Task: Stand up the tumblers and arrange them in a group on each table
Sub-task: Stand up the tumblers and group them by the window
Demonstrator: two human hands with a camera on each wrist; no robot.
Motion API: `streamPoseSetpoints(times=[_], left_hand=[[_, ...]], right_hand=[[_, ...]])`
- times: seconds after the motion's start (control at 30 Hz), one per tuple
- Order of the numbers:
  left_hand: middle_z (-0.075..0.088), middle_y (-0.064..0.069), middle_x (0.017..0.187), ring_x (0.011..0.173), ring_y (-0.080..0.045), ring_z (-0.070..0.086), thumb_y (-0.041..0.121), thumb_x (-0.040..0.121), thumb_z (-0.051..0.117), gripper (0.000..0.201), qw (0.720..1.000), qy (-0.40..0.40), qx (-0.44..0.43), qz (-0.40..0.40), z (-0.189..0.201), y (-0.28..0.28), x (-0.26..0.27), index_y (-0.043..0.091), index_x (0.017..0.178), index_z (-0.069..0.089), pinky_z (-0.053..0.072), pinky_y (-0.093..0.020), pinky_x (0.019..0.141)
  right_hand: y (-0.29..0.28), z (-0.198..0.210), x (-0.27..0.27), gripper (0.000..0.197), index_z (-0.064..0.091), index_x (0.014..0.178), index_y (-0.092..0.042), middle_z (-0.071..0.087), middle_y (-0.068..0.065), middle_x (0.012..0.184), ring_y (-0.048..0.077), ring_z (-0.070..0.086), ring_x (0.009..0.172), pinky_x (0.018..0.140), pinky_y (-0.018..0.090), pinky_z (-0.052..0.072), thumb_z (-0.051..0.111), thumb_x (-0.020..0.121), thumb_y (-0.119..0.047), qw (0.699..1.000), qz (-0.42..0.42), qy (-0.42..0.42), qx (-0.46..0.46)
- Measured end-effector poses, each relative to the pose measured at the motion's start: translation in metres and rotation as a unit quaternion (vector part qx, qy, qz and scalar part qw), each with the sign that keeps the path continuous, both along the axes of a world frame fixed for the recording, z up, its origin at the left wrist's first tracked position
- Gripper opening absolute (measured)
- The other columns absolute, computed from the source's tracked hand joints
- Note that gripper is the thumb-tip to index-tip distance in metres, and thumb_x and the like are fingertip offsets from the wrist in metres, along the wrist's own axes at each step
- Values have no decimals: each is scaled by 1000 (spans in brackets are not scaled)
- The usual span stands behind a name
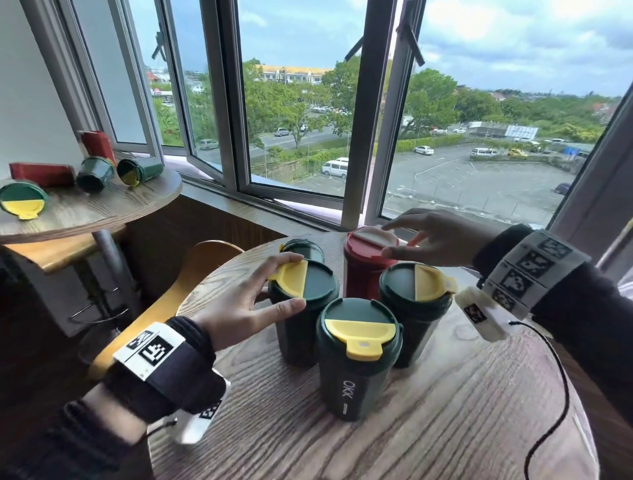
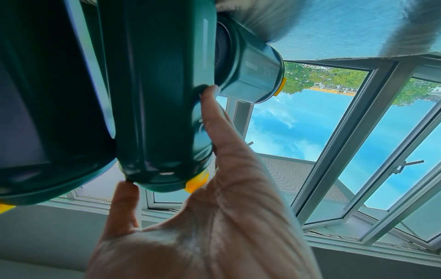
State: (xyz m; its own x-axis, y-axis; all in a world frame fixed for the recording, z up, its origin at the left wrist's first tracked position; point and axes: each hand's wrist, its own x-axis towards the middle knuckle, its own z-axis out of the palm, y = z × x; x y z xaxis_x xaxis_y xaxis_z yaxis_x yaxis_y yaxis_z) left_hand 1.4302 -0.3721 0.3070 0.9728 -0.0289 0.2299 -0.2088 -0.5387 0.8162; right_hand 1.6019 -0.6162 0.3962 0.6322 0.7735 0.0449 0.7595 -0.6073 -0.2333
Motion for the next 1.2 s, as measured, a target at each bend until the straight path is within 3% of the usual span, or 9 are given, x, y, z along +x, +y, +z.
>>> streamPoseSetpoints(times=[0.13, 0.37, 0.47, 0.57, 0.7, 0.87, 1.03, 1.13, 1.2], left_hand=[[45, 18, 134, 117, -1, 51, 56, 71, 61, 63, 1000, 16, 4, 5, 4, 0, -1, 48, 128, 36, 42, -33, 104], [45, 15, 132, 114, -8, 55, 82, 49, 61, 79, 996, 80, 35, 9, 21, 8, 6, 60, 120, 36, 53, -38, 92], [48, 8, 132, 112, -13, 57, 87, 42, 57, 94, 990, 138, -27, 7, 31, 15, 13, 47, 125, 43, 57, -35, 82], [58, 1, 122, 100, -20, 63, 94, 45, 42, 101, 982, 176, -53, 41, 43, 29, 28, 30, 122, 52, 58, -37, 76], [56, -4, 122, 95, -21, 63, 65, 87, 31, 58, 972, 192, 71, 119, 47, 53, 65, 21, 119, 52, 55, -41, 78], [54, -11, 123, 89, -26, 65, 59, 89, 36, 55, 947, 234, 196, 101, 39, 60, 113, 20, 129, 43, 57, -43, 77], [53, -8, 95, 62, -19, 52, 52, 91, 43, 55, 950, 243, 192, 37, 21, 44, 139, 14, 131, 42, 43, -19, 29], [55, -8, 85, 60, -21, 53, 44, 90, 51, 50, 961, 245, 125, 13, 13, 43, 148, 7, 124, 48, 48, -23, 33], [62, -21, 96, 68, -36, 62, 42, 85, 60, 53, 965, 252, 71, 12, 9, 46, 153, 0, 117, 51, 59, -41, 54]], right_hand=[[-20, -4, -18, 80, 54, 128, -27, 52, -2, 135, 18, 64, 101, 89, 38, 53, 45, 64, -72, 999, 5, 20, 32], [-31, -24, -38, 64, 58, 125, -25, 54, -8, 131, 6, 51, 115, 95, 16, 35, 48, 73, -60, 997, 36, -5, 68], [-32, -32, -40, 62, 59, 123, -27, 55, -14, 120, 1, 50, 109, 84, 2, 33, 47, 72, -60, 996, 30, -9, 86], [-32, -39, -39, 55, 61, 119, -33, 57, -25, 108, -4, 54, 100, 86, 10, 42, 48, 77, -67, 991, 26, -11, 130], [-32, -45, -37, 69, 62, 116, -38, 58, -30, 111, -9, 54, 105, 89, 7, 41, 47, 63, -80, 987, 12, 9, 160], [-31, -40, -42, 72, 63, 116, -39, 62, -24, 114, -9, 55, 108, 89, 4, 41, 55, 58, -81, 982, -16, 58, 179], [-28, -42, -49, 64, 64, 114, -38, 62, -24, 116, -5, 56, 111, 95, 8, 40, 62, 61, -75, 974, -38, 77, 211], [-27, -44, -52, 65, 64, 116, -35, 61, -24, 119, -6, 55, 112, 93, 4, 38, 63, 62, -72, 971, -56, 82, 216], [-27, -45, -55, 63, 64, 116, -36, 61, -25, 119, -7, 55, 112, 92, 4, 39, 64, 63, -70, 969, -71, 85, 219]])
